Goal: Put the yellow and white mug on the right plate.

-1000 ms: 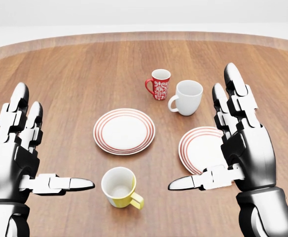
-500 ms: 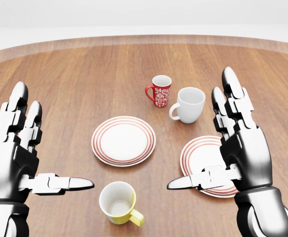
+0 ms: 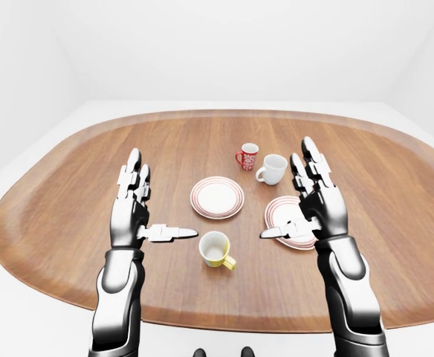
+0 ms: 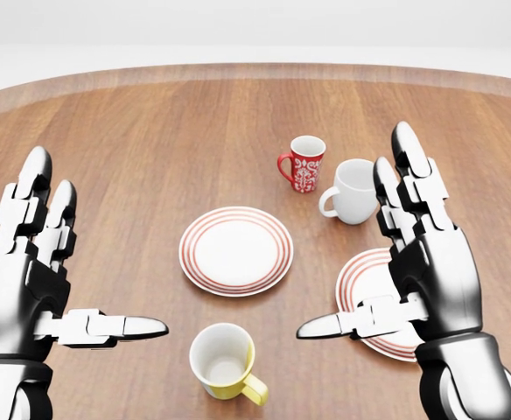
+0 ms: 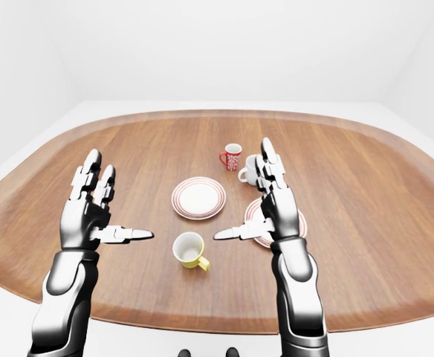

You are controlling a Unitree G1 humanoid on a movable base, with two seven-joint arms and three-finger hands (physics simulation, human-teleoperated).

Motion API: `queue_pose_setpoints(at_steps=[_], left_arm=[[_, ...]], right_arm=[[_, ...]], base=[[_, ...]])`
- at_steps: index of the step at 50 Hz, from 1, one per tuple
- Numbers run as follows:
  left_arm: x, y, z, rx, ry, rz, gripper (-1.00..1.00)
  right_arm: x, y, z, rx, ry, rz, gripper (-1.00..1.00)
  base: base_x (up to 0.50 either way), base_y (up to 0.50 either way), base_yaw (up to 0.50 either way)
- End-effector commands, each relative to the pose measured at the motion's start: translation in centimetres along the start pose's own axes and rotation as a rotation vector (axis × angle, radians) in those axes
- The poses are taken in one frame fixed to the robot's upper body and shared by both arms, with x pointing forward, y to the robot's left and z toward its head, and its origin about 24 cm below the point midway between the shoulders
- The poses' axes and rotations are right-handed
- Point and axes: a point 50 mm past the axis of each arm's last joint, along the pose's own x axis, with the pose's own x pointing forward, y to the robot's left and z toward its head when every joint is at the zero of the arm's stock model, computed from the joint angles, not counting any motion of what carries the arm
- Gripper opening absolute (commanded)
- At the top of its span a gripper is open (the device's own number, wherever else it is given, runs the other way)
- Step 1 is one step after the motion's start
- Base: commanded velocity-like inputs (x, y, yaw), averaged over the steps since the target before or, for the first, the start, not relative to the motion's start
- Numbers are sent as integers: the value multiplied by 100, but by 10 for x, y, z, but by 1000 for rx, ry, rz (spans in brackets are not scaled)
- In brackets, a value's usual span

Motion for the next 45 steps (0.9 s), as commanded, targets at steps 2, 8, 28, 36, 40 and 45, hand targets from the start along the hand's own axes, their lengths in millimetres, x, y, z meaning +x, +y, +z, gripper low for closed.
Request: queue_pose_setpoints(at_steps=[2,8,28,36,40,45], left_arm=[[0,-1,0,0,2,-2,98],[0,0,-1,-1,4,-1,98],[5,8,5,1,-27,18,98],[6,11,10,5,-46,24,98],[7,13,9,5,-46,29,98],[9,16,13,4,-63,36,98]], right_arm=[[-3,2,5,14,-21,29,100],[-3,3,5,10,-18,37,100],[13,-1,-1,-59,2,50,100],[24,-7,-20,-143,93,87,100],[26,-8,-29,-175,136,99,100],[30,-9,-35,-209,167,110,100]], base=[[50,3,0],[50,3,0],[5,0,0],[0,0,0],[0,0,0],[0,0,0]])
